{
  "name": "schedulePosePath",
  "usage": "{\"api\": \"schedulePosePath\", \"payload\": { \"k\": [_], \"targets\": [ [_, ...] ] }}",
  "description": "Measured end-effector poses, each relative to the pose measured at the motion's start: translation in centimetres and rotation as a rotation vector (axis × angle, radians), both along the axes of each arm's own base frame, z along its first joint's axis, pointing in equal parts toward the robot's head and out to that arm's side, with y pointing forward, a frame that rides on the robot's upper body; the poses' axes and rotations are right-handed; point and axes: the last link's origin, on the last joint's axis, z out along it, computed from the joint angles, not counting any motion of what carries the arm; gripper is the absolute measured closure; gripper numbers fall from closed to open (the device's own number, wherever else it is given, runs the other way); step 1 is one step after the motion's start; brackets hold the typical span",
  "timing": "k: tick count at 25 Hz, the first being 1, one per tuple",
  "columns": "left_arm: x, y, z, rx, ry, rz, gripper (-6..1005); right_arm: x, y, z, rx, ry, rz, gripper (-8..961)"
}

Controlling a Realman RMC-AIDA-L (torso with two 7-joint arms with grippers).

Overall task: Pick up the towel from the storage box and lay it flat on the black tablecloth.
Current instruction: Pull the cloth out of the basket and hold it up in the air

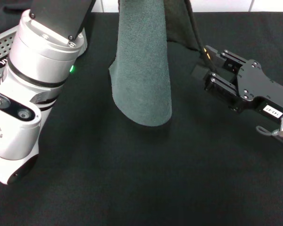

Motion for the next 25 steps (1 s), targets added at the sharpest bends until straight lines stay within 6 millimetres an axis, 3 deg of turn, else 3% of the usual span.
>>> {"api": "schedulePosePath", "payload": {
  "k": [12,25],
  "targets": [
    [-0.1,0.0,0.0,0.001,-0.004,0.004,994,0.7,-0.6,0.0,-0.008,0.0,-0.015,683],
    [-0.1,0.0,0.1,0.001,-0.008,0.01,994,1.4,-2.1,0.6,-0.01,0.034,0.01,693]
  ]
}}
